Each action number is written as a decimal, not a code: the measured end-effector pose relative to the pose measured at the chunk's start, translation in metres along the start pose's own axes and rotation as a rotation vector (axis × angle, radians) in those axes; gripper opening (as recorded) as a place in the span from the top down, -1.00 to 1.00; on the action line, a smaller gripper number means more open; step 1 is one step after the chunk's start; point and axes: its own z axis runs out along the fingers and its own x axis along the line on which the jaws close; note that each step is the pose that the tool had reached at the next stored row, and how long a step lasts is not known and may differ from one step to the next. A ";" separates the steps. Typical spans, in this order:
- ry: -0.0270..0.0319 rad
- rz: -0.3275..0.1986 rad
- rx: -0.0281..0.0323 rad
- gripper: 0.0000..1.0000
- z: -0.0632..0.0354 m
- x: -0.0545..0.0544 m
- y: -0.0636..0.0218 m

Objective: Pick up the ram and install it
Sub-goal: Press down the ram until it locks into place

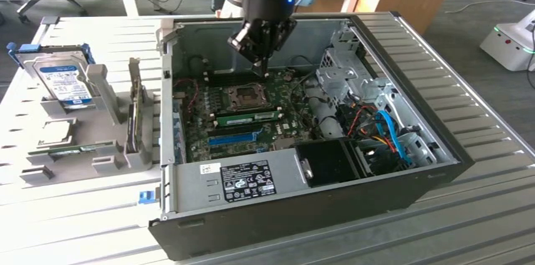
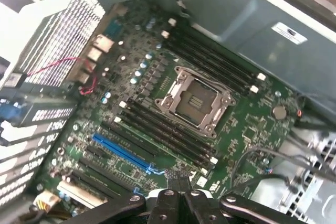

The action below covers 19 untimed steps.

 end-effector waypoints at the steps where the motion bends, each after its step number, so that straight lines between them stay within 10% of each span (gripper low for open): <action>1: -0.0006 0.018 0.0004 0.79 0.0000 0.000 0.0000; 19: -0.0118 0.344 0.0072 0.79 0.0002 0.000 0.0000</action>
